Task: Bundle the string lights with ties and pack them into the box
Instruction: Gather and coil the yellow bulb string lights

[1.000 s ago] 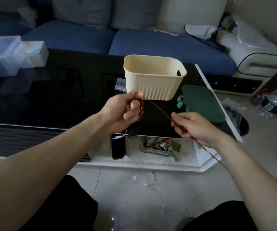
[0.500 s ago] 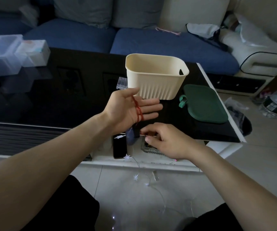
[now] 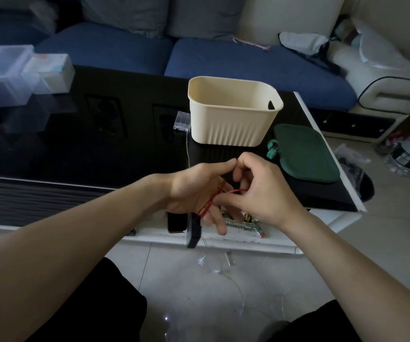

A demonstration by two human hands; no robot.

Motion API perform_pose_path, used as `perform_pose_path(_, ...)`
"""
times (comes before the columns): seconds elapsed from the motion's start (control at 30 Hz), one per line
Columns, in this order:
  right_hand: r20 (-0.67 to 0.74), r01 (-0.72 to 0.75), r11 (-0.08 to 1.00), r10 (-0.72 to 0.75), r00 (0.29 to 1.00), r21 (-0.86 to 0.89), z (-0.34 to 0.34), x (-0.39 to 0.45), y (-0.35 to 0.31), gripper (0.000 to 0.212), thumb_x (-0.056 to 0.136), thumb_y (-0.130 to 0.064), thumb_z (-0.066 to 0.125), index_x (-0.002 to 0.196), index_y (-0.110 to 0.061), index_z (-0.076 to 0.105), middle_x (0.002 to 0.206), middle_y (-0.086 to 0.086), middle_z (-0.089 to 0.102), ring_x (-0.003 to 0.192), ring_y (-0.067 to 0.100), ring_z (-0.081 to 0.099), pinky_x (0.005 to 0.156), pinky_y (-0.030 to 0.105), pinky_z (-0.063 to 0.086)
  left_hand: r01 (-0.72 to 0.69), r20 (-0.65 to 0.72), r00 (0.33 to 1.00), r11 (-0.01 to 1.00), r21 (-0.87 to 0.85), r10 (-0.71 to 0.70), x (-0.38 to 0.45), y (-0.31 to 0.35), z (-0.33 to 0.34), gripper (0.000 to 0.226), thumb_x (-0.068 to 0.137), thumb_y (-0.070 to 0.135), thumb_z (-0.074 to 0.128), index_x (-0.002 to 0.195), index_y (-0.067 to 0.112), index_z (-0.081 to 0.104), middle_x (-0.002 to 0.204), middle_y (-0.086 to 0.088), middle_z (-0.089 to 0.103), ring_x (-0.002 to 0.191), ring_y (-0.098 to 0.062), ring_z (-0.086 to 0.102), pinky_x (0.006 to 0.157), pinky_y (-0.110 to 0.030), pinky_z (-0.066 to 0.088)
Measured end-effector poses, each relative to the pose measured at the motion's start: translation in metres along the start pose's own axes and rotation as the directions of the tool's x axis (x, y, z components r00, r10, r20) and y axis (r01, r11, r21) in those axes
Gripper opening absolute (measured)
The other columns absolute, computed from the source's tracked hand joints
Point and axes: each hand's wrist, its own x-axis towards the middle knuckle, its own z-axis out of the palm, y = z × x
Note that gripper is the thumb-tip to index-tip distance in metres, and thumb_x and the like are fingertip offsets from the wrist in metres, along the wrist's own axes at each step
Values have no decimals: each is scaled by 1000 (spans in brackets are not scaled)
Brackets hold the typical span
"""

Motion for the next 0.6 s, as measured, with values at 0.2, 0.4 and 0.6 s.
perform_pose_path(0.2,219,-135,987,112,969,92,-15,6,18,37,63,-32,94,78,-17,63,60,-7,61,56,9,57,53,29,48,9,94,995,996,93,-18,0,3,0,51,101,52,31,96,18,68,64,-13,62,28,-9,29,38,-25,13)
perform_pose_path(0.4,398,-159,970,75,914,183,-32,5,34,22,78,-20,83,98,-25,76,85,7,73,64,18,57,61,28,49,85,116,987,979,187,-108,-3,-1,-6,66,98,52,42,122,-8,56,40,5,32,32,-8,18,41,-28,9)
perform_pose_path(0.6,309,-132,978,77,948,160,-21,4,31,18,86,-31,73,92,-15,77,83,1,76,73,25,69,68,36,54,89,78,992,982,169,-103,-3,0,-6,57,99,50,39,107,-1,65,38,6,27,31,-7,19,40,-25,11)
